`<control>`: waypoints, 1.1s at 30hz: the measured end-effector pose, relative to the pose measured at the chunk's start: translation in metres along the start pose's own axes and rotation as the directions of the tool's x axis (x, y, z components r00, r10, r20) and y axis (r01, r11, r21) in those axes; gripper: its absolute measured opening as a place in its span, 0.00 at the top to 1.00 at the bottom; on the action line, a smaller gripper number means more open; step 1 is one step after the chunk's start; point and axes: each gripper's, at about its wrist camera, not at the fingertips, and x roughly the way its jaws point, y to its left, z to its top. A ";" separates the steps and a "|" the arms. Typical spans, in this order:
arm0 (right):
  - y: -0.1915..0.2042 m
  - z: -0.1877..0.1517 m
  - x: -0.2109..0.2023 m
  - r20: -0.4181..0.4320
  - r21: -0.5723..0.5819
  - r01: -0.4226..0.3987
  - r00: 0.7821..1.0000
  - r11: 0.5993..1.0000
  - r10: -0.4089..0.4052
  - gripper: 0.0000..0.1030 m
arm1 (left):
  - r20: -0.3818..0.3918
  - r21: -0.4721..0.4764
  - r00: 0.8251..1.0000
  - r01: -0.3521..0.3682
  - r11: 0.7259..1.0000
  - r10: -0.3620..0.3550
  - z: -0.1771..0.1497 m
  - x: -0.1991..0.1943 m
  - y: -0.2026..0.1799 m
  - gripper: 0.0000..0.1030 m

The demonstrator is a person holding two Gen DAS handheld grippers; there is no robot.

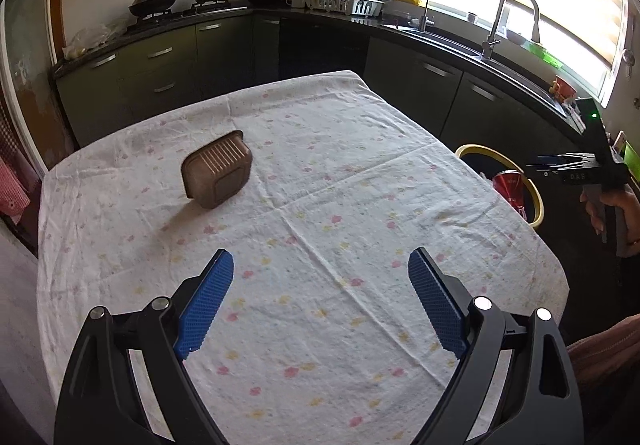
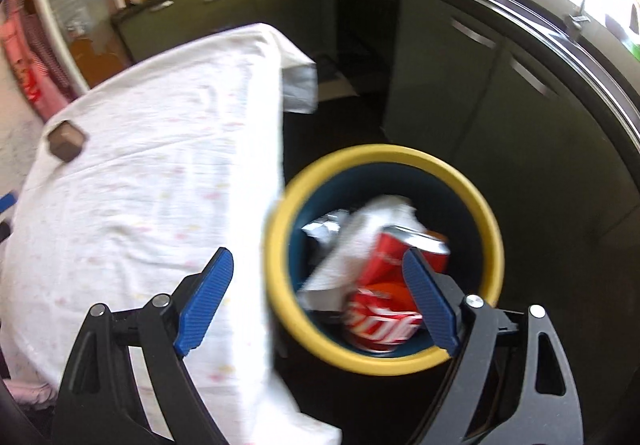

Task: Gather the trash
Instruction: 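Reach the left gripper to the brown ribbed container and grasp it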

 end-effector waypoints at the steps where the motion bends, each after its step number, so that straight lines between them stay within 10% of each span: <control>1: 0.005 0.002 -0.003 0.003 -0.007 -0.013 1.000 1.000 0.013 0.21 | -0.001 0.025 1.000 -0.008 1.000 0.008 0.005 0.001 0.005 0.14; 12: 0.046 0.003 0.004 -0.023 -0.025 -0.084 0.996 0.996 0.083 0.21 | -0.006 0.298 0.999 -0.047 0.954 0.051 0.062 0.036 0.042 0.14; 23: 0.045 0.005 0.018 -0.064 0.025 -0.095 0.993 0.995 0.097 0.21 | -0.069 0.316 0.998 0.017 0.949 0.005 0.068 0.093 0.068 0.16; 33: 0.061 0.010 0.029 -0.093 0.003 -0.117 0.989 0.993 0.116 0.21 | -0.090 0.323 0.996 0.026 0.946 0.004 0.065 0.110 0.068 0.38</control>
